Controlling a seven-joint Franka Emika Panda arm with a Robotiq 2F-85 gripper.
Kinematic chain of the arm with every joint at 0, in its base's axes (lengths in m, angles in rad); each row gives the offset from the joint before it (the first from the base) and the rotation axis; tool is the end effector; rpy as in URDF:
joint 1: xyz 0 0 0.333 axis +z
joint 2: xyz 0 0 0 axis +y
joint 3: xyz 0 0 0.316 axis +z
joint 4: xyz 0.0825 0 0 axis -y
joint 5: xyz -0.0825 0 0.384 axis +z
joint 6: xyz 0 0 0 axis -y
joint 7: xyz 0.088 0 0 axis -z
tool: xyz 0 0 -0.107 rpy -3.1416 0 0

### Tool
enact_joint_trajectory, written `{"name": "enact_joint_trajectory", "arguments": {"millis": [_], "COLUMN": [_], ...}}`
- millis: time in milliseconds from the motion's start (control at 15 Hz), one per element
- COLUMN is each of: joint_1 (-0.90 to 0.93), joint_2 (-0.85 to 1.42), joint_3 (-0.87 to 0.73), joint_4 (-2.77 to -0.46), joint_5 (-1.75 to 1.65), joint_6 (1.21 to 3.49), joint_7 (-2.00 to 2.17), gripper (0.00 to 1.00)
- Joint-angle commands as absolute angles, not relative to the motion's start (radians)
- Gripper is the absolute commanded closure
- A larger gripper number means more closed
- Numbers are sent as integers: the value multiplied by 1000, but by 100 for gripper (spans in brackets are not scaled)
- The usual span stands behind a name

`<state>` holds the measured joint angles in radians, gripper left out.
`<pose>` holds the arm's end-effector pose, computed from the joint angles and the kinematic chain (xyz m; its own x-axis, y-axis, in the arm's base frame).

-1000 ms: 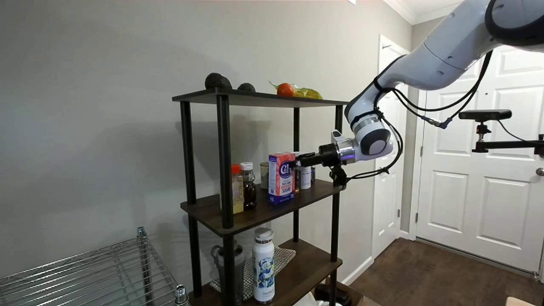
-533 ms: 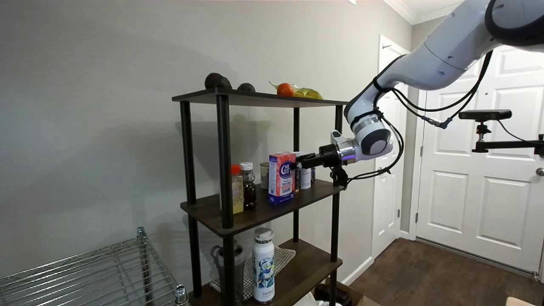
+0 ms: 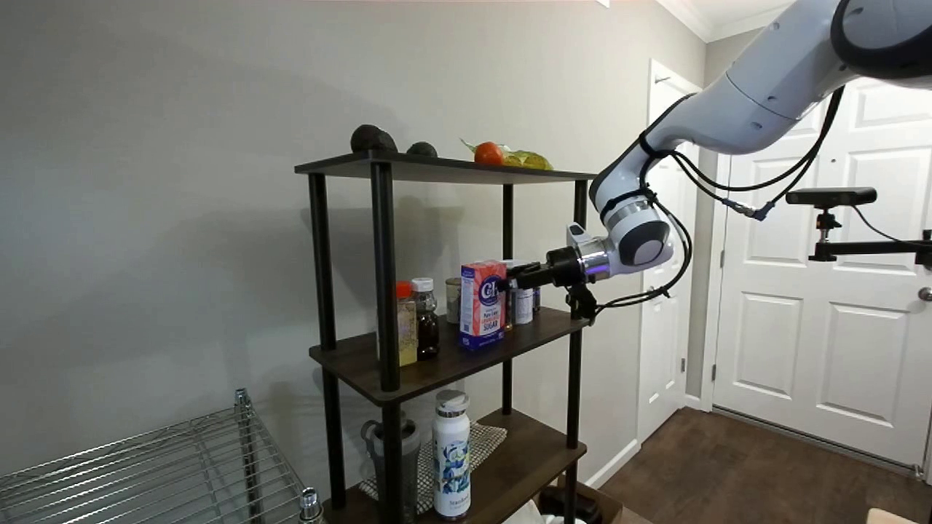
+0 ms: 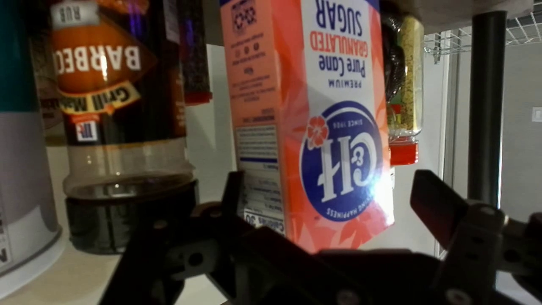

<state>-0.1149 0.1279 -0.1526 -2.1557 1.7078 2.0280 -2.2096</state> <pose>0.5622 -0.0939 0.3703 0.1773 0.1279 0.9758 0.7539 -0.6550 -0.0511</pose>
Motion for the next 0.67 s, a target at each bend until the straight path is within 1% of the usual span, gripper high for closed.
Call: {"name": "enact_joint_trajectory", "arguments": {"millis": [0,600], "joint_1": [-118,-116], "joint_2": [114,116], "joint_3": [-151,-148], "joint_4": [-2166,-2164], "joint_5": [1668,1657], "joint_6": [2029,2023], "joint_7": [-2205,-2208], "gripper": [0,0]}}
